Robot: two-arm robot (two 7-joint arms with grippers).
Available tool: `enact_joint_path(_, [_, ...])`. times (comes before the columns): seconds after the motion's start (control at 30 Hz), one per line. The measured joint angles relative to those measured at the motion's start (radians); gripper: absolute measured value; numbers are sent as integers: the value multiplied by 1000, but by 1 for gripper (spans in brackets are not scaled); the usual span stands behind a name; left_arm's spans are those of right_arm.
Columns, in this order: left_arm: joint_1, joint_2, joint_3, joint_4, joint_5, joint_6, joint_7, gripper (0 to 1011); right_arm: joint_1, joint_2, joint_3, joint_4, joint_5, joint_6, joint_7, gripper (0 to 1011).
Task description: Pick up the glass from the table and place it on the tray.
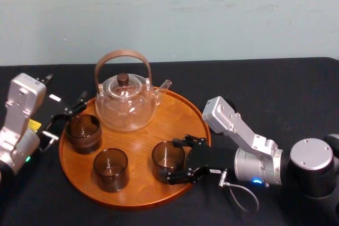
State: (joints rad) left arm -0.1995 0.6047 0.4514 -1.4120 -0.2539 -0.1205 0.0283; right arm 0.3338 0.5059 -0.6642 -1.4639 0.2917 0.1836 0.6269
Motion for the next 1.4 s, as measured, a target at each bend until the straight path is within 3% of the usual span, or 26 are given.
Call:
enact_joint_path(0.13, [0, 0, 0, 0, 0, 0, 0, 1001, 0, 0, 0, 0, 1, 0, 0, 1002])
enact_joint_path(0.87, [0, 0, 0, 0, 0, 0, 0, 1001, -1, 1, 3, -1, 6, 0, 3, 1002])
enact_joint_path(1.4, [0, 0, 0, 0, 0, 0, 0, 1001, -73, 106, 71, -98, 78, -4, 15, 1002])
